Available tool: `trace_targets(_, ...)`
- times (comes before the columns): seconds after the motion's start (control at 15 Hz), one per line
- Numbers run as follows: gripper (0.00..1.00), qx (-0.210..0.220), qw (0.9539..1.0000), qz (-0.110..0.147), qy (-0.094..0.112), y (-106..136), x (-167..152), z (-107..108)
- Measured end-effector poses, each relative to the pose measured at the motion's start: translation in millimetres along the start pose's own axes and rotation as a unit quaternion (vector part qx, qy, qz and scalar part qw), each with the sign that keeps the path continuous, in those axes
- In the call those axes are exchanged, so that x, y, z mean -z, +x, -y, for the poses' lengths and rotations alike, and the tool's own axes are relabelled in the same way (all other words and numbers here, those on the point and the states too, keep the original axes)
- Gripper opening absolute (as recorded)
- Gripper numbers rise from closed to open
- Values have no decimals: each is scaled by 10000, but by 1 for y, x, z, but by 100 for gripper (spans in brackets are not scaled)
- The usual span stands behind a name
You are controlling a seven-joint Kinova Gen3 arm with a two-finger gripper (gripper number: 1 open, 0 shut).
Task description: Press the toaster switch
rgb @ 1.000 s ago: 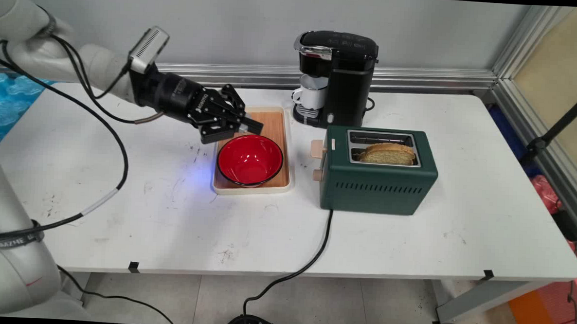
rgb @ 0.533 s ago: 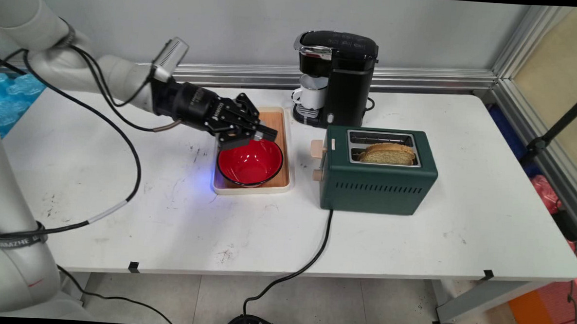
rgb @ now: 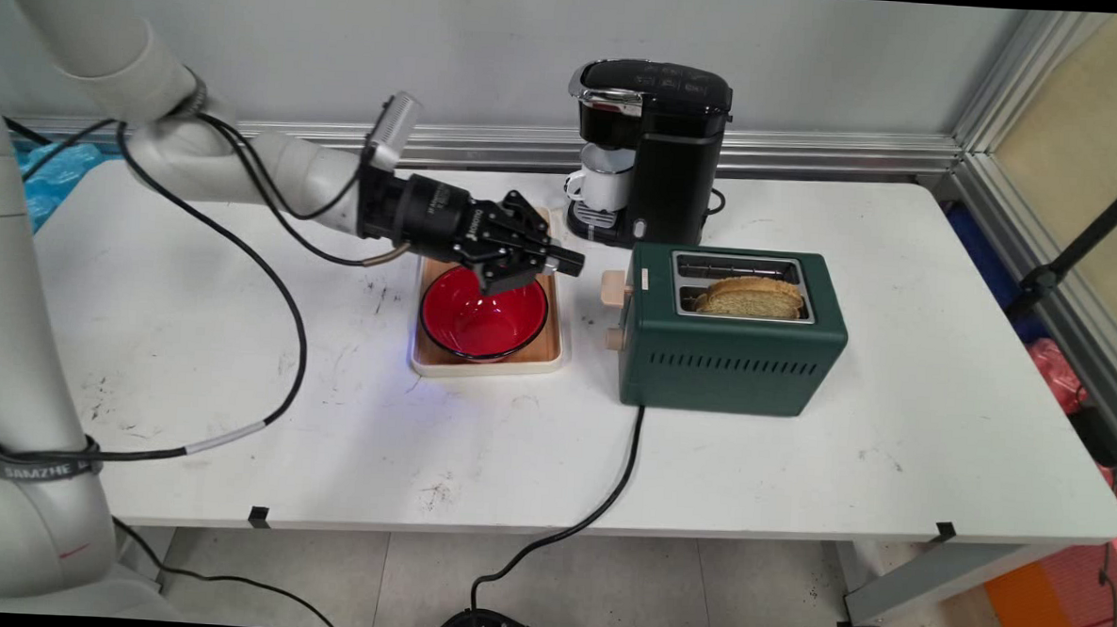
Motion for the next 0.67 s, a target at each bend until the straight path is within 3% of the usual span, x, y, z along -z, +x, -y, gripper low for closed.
trace_targets(0.67,0,320,9994,75,125,-6,-30,2)
